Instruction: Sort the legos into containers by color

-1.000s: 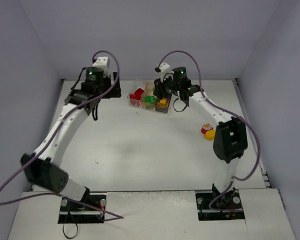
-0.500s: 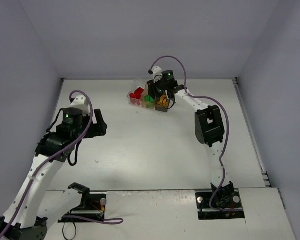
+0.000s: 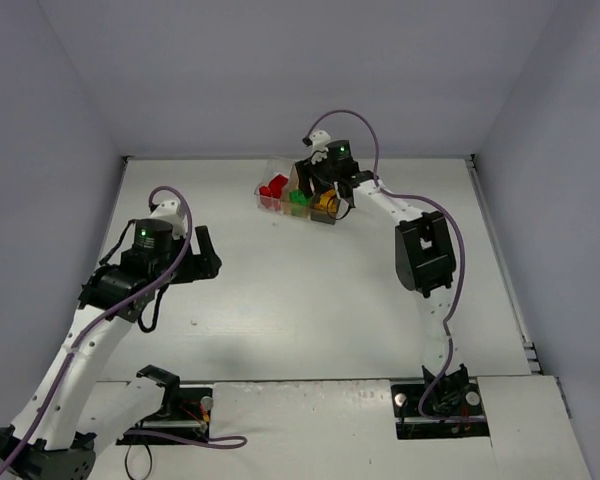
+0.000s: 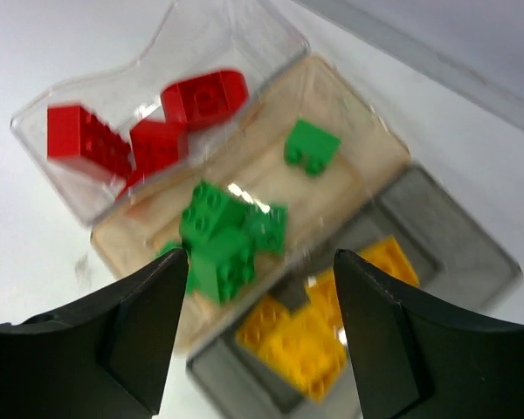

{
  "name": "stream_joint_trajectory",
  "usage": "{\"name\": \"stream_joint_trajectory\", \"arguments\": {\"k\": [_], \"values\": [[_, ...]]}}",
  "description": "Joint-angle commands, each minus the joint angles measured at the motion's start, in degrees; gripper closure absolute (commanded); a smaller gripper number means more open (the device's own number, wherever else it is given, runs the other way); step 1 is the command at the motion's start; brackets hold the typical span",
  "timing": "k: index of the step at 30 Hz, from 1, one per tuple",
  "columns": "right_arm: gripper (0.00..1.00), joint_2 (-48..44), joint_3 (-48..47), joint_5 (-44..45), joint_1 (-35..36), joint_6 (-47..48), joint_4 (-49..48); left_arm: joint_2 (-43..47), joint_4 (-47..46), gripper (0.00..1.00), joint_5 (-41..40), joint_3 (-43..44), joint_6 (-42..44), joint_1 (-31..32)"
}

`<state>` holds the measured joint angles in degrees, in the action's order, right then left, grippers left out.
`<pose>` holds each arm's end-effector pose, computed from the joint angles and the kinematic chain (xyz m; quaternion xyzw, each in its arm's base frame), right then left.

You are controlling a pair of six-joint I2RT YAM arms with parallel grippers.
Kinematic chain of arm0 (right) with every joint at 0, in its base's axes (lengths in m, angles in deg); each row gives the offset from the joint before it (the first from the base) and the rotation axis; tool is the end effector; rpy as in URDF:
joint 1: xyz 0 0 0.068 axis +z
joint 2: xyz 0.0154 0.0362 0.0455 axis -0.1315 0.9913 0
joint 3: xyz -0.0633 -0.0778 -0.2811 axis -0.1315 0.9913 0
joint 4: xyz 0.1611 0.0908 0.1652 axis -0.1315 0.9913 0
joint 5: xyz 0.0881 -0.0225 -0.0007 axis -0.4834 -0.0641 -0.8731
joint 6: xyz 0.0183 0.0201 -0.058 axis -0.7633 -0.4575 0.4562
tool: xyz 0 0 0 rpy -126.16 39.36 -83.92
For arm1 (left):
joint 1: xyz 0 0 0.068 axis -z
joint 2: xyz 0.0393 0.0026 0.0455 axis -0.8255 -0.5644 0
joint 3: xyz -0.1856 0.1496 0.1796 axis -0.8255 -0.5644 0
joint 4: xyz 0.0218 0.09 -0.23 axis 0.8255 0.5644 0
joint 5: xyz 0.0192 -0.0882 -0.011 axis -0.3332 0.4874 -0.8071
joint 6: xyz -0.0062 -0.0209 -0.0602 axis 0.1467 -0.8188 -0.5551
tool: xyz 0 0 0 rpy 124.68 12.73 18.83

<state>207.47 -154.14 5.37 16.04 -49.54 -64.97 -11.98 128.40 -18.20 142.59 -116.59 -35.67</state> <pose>0.5131 0.2384 0.2535 -0.2814 0.7524 0.1950 0.5627 0.1419 -0.0532 0.3702 -0.0543 0.8811 -0.2029 0.4237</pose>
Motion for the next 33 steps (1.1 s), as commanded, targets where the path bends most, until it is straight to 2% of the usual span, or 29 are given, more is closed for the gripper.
{"name": "stream_joint_trajectory", "arguments": {"k": [1, 5, 10, 13, 16, 19, 23, 33], "values": [[0.36, -15.44, 6.84, 4.93, -1.61, -0.90, -3.21, -1.85, -3.61, 0.23, 2.57, 1.98, 0.17, -0.01], [0.35, -26.19, 20.29, 9.76, -5.30, -3.26, -0.32, -2.91, -5.11, 0.23, 4.06, 1.81, 1.13, 0.07], [0.35, -39.81, 35.65, 12.93, -12.33, -13.45, 7.67, -3.88, -6.51, 0.23, 6.52, 1.28, 1.31, 0.07], [0.34, -46.32, 42.26, 17.48, -15.77, -20.04, 12.32, -4.67, -7.13, 0.23, 8.63, 1.19, 1.05, 0.16], [0.29, -50.27, 45.70, 23.11, -17.96, -25.41, 16.63, -4.85, -7.75, 0.23, 10.12, 0.93, 0.87, 0.16], [0.28, -52.04, 49.22, 22.09, -20.86, -27.79, 18.58, -4.76, -8.10, 0.23, 11.00, 0.58, 0.96, 0.16], [0.27, -51.52, 52.48, 13.49, -23.33, -23.51, 19.20, -4.15, -8.10, 0.23, 11.62, 0.14, 0.61, 0.42], [0.25, -45.73, 48.36, 9.60, -26.14, -9.43, 26.13, -0.55, -8.45, 0.23, 13.12, -2.94, -0.27, 1.65]]}}
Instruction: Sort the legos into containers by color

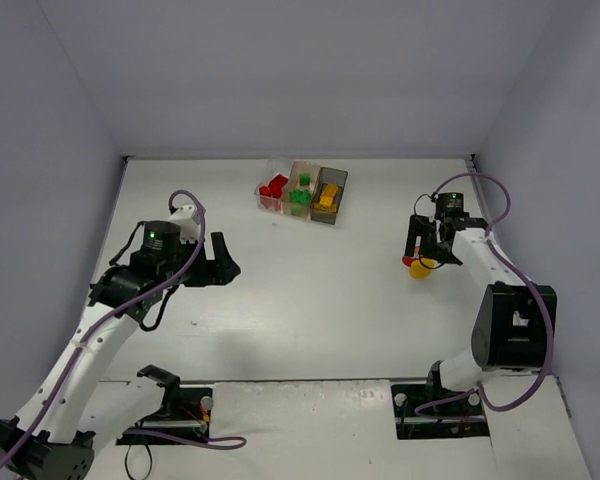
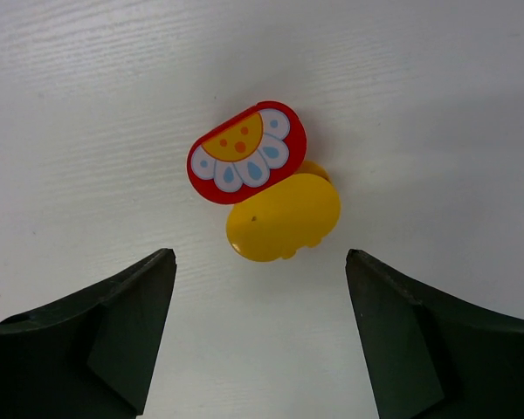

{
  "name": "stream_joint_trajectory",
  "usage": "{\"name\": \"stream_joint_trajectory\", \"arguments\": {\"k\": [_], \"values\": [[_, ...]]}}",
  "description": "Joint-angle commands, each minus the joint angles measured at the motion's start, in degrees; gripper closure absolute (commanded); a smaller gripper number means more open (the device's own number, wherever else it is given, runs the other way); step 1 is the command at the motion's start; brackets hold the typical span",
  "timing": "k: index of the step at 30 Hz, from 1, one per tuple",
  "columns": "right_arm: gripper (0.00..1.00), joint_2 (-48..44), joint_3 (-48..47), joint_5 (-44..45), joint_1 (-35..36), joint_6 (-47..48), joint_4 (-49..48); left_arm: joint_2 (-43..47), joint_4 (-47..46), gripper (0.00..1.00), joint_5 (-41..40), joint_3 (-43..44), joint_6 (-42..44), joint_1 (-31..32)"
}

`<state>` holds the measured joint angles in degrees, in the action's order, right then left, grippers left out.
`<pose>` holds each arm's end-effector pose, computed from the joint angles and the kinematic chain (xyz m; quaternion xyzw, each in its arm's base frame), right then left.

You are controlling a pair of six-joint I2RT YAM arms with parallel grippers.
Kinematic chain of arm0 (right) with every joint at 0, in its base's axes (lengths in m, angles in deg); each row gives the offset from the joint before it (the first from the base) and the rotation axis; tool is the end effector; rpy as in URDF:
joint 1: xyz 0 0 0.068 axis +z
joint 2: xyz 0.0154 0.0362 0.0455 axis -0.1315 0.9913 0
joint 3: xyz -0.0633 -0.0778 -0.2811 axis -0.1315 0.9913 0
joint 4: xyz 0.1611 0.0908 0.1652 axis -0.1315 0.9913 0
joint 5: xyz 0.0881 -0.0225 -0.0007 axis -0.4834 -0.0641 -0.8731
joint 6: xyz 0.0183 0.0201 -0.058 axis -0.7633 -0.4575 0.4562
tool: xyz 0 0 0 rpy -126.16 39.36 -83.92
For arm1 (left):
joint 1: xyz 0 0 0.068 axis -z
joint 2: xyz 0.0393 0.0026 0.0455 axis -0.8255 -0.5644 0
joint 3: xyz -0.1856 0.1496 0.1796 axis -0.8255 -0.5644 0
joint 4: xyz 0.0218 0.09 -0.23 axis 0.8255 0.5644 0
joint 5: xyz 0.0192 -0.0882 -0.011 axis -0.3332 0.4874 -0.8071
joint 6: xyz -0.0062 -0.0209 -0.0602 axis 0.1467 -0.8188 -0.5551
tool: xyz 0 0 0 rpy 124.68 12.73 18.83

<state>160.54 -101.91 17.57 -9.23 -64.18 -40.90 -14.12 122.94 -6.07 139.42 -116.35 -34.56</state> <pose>0.3100 -0.0064 0.2521 0.0723 0.9270 0.0470 0.3650 0.1521 -0.0714 0.3577 0.0061 0.8776 -0.2900 0.3816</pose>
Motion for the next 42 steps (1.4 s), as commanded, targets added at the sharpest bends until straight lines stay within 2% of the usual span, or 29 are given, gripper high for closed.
{"name": "stream_joint_trajectory", "arguments": {"k": [1, 11, 17, 26, 33, 37, 42], "values": [[0.24, 2.08, -4.41, -2.69, -1.40, 7.04, 2.69, 1.86, -2.99, 0.23, 1.07, -0.29, -0.60, 0.54], [0.19, 8.23, -7.05, -4.00, -1.49, 17.16, 3.58, 4.32, -3.60, 0.23, 1.60, -2.58, -0.95, 0.98], [0.15, 11.40, -8.11, -7.61, -1.49, 19.54, 3.40, 5.20, -3.60, 0.23, 1.78, -3.55, -0.86, 1.07], [0.18, 13.25, -6.35, -8.75, -0.97, 19.46, 2.61, 5.56, -3.16, 0.23, 1.34, -3.90, -0.42, 1.07], [0.28, 12.72, -5.03, -5.94, -0.53, 18.58, 2.26, 5.38, -3.95, 0.23, 1.60, -4.78, -0.51, 1.07], [0.29, 12.28, -4.85, -6.11, -0.35, 18.58, 2.52, 5.12, -4.22, 0.23, 1.60, -4.69, -0.51, 1.07], [0.42, 12.46, -4.50, -4.01, 1.05, 18.40, 2.61, 4.77, -4.83, 0.23, 2.04, -4.52, -0.95, 1.07]]}}
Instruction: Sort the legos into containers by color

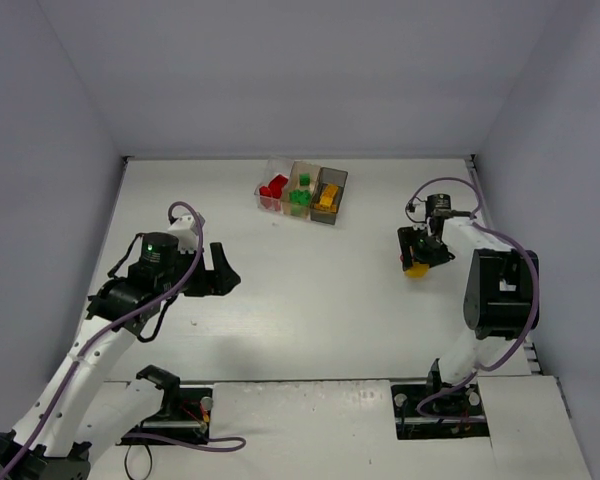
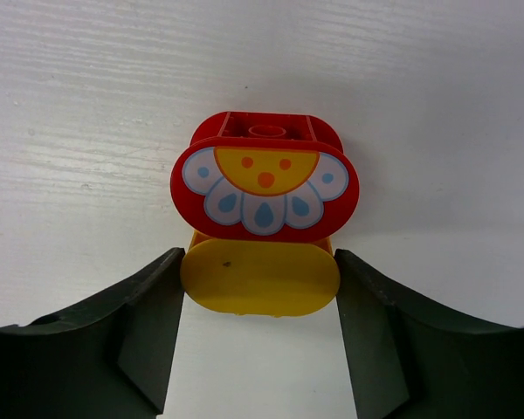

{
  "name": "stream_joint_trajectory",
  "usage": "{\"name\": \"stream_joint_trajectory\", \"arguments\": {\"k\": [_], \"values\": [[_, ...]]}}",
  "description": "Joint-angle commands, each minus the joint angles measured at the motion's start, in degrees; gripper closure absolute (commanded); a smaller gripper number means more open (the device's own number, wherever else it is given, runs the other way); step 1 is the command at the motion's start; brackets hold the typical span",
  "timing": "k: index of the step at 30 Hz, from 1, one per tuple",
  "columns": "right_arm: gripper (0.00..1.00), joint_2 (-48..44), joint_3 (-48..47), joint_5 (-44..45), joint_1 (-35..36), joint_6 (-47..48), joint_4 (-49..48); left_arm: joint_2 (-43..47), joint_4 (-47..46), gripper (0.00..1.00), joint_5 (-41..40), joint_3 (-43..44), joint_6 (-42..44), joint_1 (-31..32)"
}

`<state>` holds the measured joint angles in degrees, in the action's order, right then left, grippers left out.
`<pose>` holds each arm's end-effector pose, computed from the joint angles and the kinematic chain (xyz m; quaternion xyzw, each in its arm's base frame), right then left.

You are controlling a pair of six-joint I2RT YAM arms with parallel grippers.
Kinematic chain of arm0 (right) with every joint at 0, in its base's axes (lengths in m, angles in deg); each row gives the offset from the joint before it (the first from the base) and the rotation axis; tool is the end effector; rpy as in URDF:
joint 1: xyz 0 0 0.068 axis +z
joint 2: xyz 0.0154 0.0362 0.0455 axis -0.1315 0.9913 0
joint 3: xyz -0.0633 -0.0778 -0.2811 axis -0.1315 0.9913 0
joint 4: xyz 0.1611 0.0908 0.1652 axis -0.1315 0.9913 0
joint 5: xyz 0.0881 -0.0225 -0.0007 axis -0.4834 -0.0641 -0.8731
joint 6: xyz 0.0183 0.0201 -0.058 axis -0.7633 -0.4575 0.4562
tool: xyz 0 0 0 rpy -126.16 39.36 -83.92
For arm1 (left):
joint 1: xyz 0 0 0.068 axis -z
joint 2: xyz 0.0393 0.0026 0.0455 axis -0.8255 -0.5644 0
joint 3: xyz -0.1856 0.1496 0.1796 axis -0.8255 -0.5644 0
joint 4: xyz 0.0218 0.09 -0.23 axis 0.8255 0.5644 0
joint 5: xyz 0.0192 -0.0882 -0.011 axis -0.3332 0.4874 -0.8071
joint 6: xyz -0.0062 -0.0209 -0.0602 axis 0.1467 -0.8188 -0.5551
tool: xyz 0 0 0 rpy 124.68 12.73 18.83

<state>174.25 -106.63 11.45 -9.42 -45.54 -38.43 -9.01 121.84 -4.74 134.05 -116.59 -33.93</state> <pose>0.3472 -0.0033 0.2000 -0.0913 0.9549 0.0486 0.2783 0.1335 -0.0672 0.3416 0.0156 0.8732 -0.3041 0.3805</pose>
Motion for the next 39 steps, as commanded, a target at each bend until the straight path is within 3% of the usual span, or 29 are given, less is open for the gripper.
{"name": "stream_joint_trajectory", "arguments": {"k": [1, 3, 4, 7, 10, 19, 27, 39], "values": [[0.49, -1.25, 0.30, 2.72, 1.43, -0.33, 0.14, -0.35, -4.00, 0.23, 0.79, 0.95, -0.71, 0.43], [0.59, -1.42, 0.39, 3.08, 1.52, -0.33, 0.14, -0.52, -4.09, 0.23, 1.23, 0.86, -1.06, 0.43], [0.71, -1.77, 0.39, 3.08, 1.52, -0.42, 0.05, -0.52, -4.09, 0.23, 1.32, 1.03, -1.23, 0.52], [0.92, -3.78, 0.31, 2.21, 4.23, -0.59, -0.30, -0.70, -4.00, 0.23, 1.94, 1.47, -1.59, 0.52], [1.00, -7.46, -0.66, 1.59, 8.61, -0.77, -0.91, -1.31, -4.00, 0.23, 2.73, 2.70, -2.20, 0.43], [1.00, -25.83, -0.66, -4.55, 23.30, -0.95, -7.76, -5.88, -6.55, 0.22, 8.52, 9.03, -5.89, 0.35], [1.00, -34.46, 1.01, -7.02, 35.17, -1.65, -11.55, -12.73, -19.90, 0.19, 19.68, 14.48, -17.12, 0.70], [0.99, -38.16, 1.89, -6.76, 40.54, -2.44, -12.34, -25.56, -21.93, 0.16, 10.91, 25.73, -17.14, 12.73]]}}
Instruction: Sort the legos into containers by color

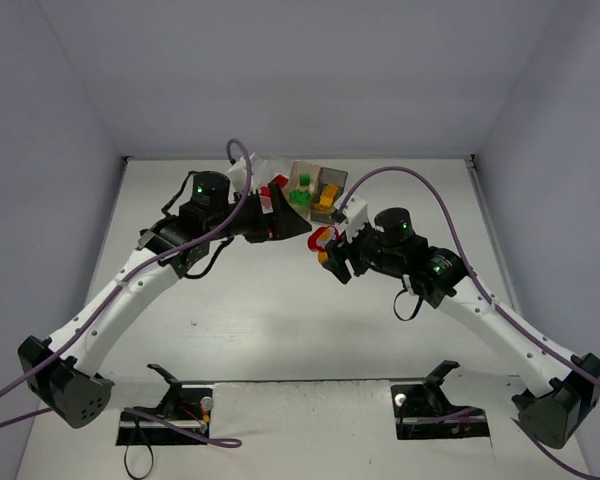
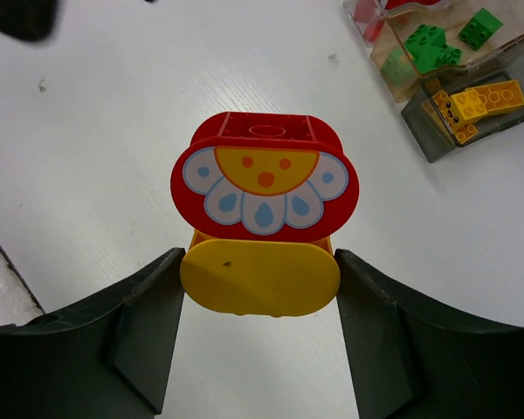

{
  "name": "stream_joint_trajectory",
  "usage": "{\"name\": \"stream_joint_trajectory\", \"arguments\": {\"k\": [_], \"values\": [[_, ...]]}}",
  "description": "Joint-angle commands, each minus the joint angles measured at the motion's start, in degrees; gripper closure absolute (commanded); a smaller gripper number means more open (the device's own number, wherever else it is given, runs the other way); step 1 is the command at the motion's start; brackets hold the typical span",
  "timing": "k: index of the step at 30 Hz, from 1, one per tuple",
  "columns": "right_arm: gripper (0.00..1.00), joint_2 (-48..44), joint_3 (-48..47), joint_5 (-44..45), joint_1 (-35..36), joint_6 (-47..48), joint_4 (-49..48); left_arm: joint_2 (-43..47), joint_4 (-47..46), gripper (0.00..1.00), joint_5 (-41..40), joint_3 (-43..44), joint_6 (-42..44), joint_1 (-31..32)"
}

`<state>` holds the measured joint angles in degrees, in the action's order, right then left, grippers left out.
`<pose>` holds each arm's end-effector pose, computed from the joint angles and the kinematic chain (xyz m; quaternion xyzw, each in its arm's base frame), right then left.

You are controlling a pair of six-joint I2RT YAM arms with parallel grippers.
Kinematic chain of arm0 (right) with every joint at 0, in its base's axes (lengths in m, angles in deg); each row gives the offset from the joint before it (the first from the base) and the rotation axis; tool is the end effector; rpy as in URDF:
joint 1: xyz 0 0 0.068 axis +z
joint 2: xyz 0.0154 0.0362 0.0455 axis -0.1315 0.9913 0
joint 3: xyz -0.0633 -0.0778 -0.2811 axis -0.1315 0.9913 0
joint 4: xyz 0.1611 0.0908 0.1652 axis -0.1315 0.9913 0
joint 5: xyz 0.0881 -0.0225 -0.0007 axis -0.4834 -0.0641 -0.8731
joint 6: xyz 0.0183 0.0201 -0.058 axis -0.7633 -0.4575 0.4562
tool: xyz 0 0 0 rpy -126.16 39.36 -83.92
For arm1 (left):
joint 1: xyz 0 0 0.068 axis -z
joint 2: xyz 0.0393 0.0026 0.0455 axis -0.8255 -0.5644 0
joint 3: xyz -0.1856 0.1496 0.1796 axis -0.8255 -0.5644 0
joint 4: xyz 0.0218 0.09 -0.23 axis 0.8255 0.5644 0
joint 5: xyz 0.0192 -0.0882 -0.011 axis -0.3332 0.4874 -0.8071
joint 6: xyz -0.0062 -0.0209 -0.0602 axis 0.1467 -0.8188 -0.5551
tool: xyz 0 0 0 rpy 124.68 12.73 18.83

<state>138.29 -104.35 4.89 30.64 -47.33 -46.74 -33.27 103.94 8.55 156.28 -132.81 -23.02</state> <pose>0.1794 0.1584 0.3788 -0.3891 0.6959 0.2590 0.5452 0.2119 -0.1637 0.4276 0.0670 0.7905 -0.5126 0.3283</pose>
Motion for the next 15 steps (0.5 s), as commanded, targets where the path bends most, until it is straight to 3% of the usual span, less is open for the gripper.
{"name": "stream_joint_trajectory", "arguments": {"k": [1, 12, 15], "values": [[0.99, -2.21, -0.39, -0.20, 0.65, -0.65, -4.04, -1.83, -4.12, 0.16, -2.82, 3.77, -0.75, 2.53], [0.99, -3.70, 0.41, -0.73, 0.74, -1.17, -3.95, -8.51, -1.75, 0.16, -7.66, 7.81, 2.68, 8.95], [0.99, -4.05, 0.67, -0.47, 0.83, -1.35, -3.95, -9.66, -2.19, 0.23, -7.66, 8.34, 3.12, 9.56]]}}
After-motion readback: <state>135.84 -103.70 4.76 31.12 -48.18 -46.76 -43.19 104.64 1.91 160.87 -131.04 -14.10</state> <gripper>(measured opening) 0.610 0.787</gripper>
